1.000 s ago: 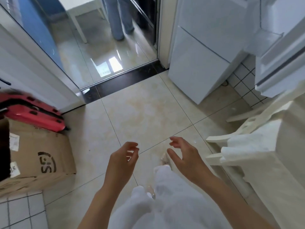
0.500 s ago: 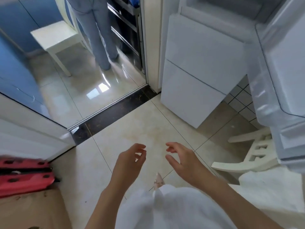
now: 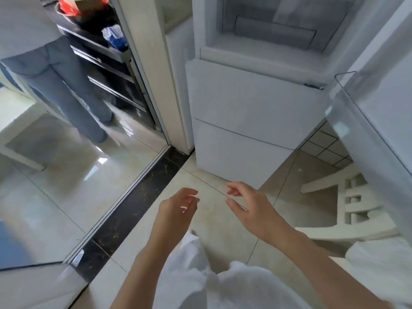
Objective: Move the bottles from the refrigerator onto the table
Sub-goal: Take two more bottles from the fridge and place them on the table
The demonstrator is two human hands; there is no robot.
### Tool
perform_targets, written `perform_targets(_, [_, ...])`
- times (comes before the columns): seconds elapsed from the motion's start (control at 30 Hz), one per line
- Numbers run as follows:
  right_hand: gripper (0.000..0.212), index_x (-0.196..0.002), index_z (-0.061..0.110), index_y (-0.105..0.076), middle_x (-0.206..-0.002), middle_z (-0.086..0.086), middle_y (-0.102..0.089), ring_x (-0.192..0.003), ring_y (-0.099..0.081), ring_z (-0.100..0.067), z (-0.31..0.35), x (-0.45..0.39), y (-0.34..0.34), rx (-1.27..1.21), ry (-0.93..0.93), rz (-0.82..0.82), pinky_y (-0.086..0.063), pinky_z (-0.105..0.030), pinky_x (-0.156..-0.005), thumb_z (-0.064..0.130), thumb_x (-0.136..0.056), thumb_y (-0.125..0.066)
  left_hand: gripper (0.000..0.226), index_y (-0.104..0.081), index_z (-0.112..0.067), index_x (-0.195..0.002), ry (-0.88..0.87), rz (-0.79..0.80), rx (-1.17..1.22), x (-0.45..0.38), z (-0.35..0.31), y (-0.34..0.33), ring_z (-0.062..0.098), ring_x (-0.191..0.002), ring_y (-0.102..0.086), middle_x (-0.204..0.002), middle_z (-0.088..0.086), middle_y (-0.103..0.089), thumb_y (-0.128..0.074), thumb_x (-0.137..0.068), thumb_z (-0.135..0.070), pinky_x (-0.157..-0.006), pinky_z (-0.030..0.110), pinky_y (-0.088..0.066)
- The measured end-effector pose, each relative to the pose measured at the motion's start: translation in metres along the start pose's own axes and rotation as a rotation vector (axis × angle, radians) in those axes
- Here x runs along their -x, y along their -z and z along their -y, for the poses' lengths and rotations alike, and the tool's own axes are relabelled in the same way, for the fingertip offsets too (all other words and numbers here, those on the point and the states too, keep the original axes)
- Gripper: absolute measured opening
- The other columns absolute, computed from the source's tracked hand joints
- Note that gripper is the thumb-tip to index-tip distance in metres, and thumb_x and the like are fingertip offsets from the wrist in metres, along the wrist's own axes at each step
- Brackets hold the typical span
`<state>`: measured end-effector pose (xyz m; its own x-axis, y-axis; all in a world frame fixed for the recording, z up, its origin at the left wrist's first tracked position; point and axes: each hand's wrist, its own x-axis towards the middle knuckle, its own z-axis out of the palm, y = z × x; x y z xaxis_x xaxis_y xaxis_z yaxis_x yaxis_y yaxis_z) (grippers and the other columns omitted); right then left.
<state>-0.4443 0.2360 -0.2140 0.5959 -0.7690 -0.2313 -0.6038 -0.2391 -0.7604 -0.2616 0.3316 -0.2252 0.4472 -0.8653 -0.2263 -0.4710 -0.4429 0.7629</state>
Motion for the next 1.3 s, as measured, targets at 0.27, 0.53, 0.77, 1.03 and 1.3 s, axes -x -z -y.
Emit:
perform_targets(0.27, [0.039, -0.132, 0.030, -0.043, -0.117, 0.016, -0.057, -0.114, -0.051, 0.003, 0.038, -0.082, 0.017, -0.106, -0.135, -0.253, -0.042, -0.018, -0.092, 0.037, -0.094, -0.052, 0.017, -0.068, -0.023, -0.107, -0.231, 0.152, -0.019, -0.144, -0.032, 0.057, -0.002, -0.089, -0.066, -0.093, -0.015, -0.073, -0.060, -0.092, -0.018, -0.084, 0.025, -0.055])
perform_targets(0.53, [0.039, -0.131, 0.027, -0.044, -0.115, 0.015, -0.058, -0.116, -0.051, 0.001, 0.054, -0.150, 0.083, -0.170, -0.147, -0.475, -0.039, -0.020, -0.099, 0.033, -0.094, -0.053, 0.018, -0.066, -0.028, -0.104, -0.419, 0.218, 0.056, -0.254, -0.110, 0.057, -0.002, -0.086, -0.067, -0.092, -0.018, -0.072, -0.061, -0.092, -0.015, -0.077, 0.017, -0.053])
perform_targets(0.77, [0.040, -0.131, 0.024, -0.045, -0.117, 0.009, -0.060, -0.115, -0.054, -0.002, 0.059, -0.227, 0.174, -0.175, -0.060, -0.623, -0.043, -0.027, -0.102, 0.031, -0.094, -0.054, 0.016, -0.065, -0.025, -0.099, -0.567, 0.153, 0.148, -0.340, -0.201, 0.041, 0.003, -0.082, -0.067, -0.091, -0.012, -0.072, -0.061, -0.092, -0.011, -0.074, 0.013, -0.053])
perform_targets(1.03, [0.034, -0.124, 0.013, -0.052, -0.100, 0.007, -0.065, -0.100, -0.062, -0.011, 0.062, -0.313, 0.293, -0.181, 0.028, -0.930, -0.046, -0.018, -0.087, 0.019, -0.092, -0.059, 0.016, -0.067, -0.018, -0.099, -0.636, 0.025, 0.291, -0.429, -0.310, 0.012, 0.006, -0.078, -0.067, -0.086, -0.012, -0.071, -0.061, -0.089, -0.006, -0.073, 0.010, -0.049])
perform_targets(1.3, [0.039, -0.122, 0.009, -0.053, -0.099, -0.001, -0.066, -0.098, -0.063, -0.018, 0.051, -0.387, 0.360, -0.222, 0.002, -1.139, -0.049, -0.042, -0.091, 0.026, -0.088, -0.052, 0.024, -0.065, -0.016, -0.108, -0.646, -0.065, 0.381, -0.492, -0.391, -0.012, 0.007, -0.086, -0.066, -0.093, -0.008, -0.069, -0.061, -0.086, -0.006, -0.080, 0.025, -0.054])
